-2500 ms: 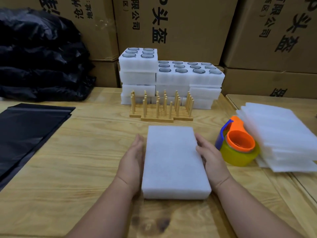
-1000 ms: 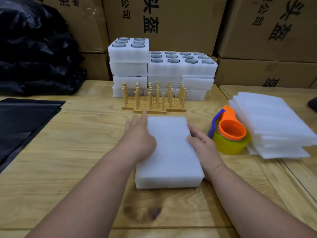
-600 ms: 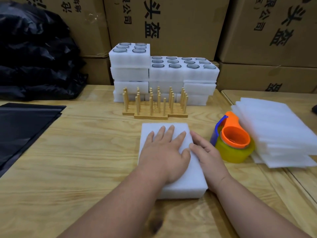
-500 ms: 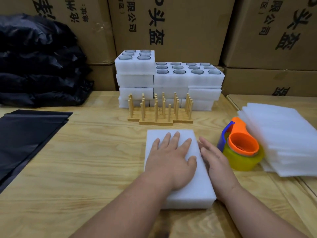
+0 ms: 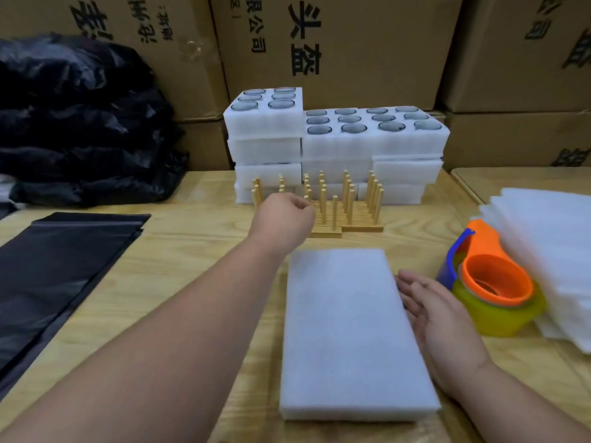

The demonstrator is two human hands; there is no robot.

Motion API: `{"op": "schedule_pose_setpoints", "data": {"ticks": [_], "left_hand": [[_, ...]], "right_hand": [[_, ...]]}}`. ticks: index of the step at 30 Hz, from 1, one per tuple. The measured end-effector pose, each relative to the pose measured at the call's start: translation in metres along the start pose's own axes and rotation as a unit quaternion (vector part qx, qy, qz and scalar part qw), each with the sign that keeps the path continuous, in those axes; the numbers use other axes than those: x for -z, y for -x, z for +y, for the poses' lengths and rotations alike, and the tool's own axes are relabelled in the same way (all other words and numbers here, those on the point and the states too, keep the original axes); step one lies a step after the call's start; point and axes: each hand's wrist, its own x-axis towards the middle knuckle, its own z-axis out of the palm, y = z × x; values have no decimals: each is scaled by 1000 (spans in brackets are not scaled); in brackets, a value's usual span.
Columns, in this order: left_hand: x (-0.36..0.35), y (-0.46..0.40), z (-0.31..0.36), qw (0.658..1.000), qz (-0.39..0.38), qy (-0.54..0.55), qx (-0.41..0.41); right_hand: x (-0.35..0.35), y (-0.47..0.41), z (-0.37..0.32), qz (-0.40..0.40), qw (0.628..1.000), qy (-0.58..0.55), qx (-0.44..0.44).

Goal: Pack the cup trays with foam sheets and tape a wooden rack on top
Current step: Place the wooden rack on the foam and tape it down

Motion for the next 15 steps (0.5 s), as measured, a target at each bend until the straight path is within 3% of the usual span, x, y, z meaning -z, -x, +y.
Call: {"op": "schedule_pose_setpoints", "data": {"ticks": [6,15], "left_hand": [[-18,-41,-18,992,-38,-84,82],[-41,-63,-17,975,-37,-211,66]], "right_hand": [[0,0,1,-9,1000,-2,-3],[-3,4,-1,-20,999,31,6]]}}
